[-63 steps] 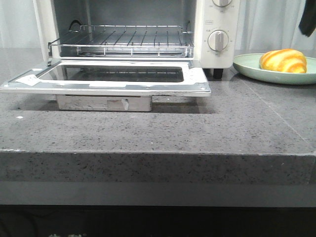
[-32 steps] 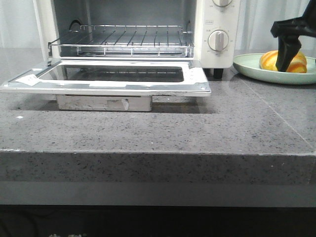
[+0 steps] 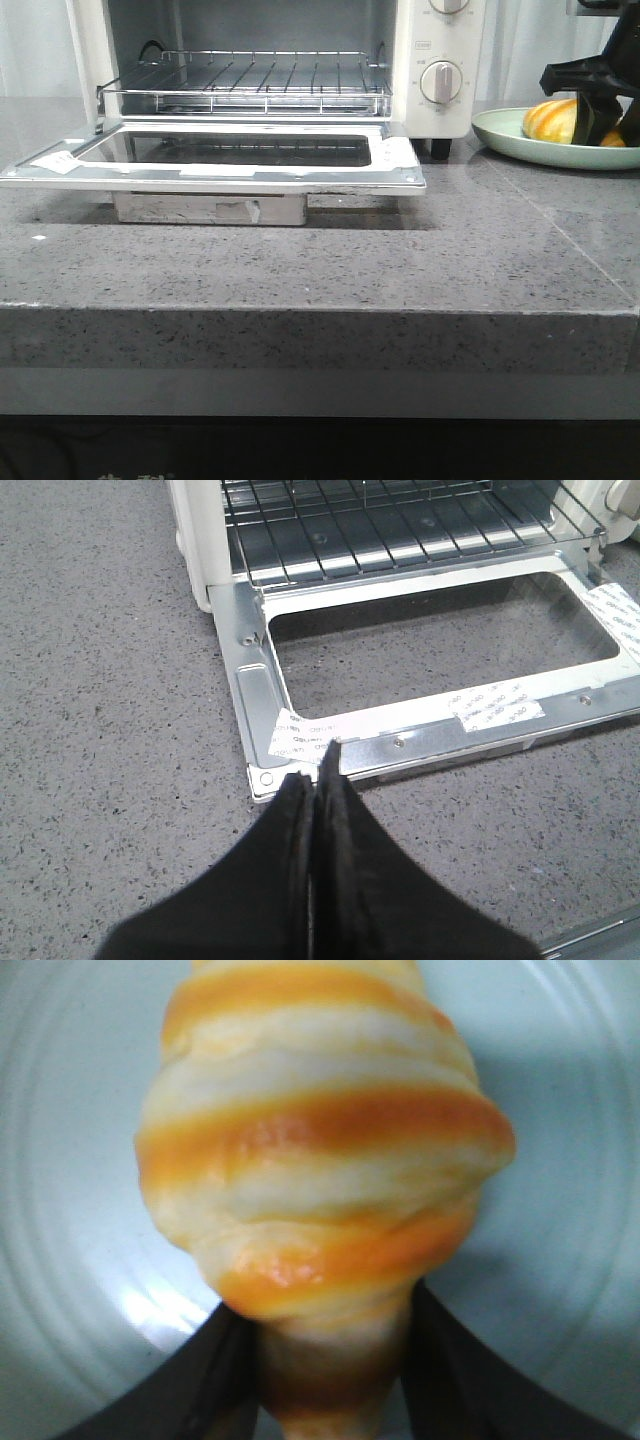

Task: Put bread in oven
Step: 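Close the right gripper on the croissant and lift it, then carry the croissant with the right gripper into the open oven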

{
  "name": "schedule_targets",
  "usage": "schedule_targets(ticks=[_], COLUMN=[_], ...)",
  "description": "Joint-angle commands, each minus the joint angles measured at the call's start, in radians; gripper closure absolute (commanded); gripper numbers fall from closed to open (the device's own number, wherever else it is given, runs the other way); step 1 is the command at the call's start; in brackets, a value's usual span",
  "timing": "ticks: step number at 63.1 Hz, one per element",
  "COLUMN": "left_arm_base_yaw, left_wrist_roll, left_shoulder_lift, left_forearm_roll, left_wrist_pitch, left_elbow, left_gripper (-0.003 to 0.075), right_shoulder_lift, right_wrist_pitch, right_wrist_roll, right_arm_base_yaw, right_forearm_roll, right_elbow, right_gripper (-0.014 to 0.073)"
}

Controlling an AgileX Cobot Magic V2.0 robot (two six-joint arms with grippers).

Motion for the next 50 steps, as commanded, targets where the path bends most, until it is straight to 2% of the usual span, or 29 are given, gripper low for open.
schedule_targets(ticks=[1, 18, 31, 44, 50], left_arm_base_yaw=[0.003, 0.003, 0.003, 0.003, 0.003], left_wrist_roll=[-0.007, -0.007, -0.007, -0.007, -0.007], left_shoulder_lift=[-0.004, -0.004, -0.004, -0.004, -0.004], left_forearm_roll=[0.000, 0.000, 0.000, 0.000, 0.000], left_wrist_pitch=[-0.082, -0.082, -0.083, -0.083, -0.083], left_elbow=[-0.030, -0.030, -0.030, -0.030, -0.030], left_gripper=[0.0738, 0.0738, 0.0738, 0.0738, 0.0738], right_shoulder_lift=[-0.087, -0.237, -0.425, -0.593, -0.664], right_wrist_pitch=[-0.031, 0.035, 0.006, 0.015, 0.016], right_wrist_roll=[0.000, 0.000, 0.000, 0.000, 0.000], right_arm_base_yaw=[-0.005, 0.000, 0.050, 0.125, 0.181], right_forearm_roll=[-0.005, 0.061, 0.063, 0.161, 0.164], right_elbow=[-0.036, 0.002, 0.158, 0.322, 0.395], right_gripper=[0.0444, 0.0444, 0.0444, 0.0444, 0.0444])
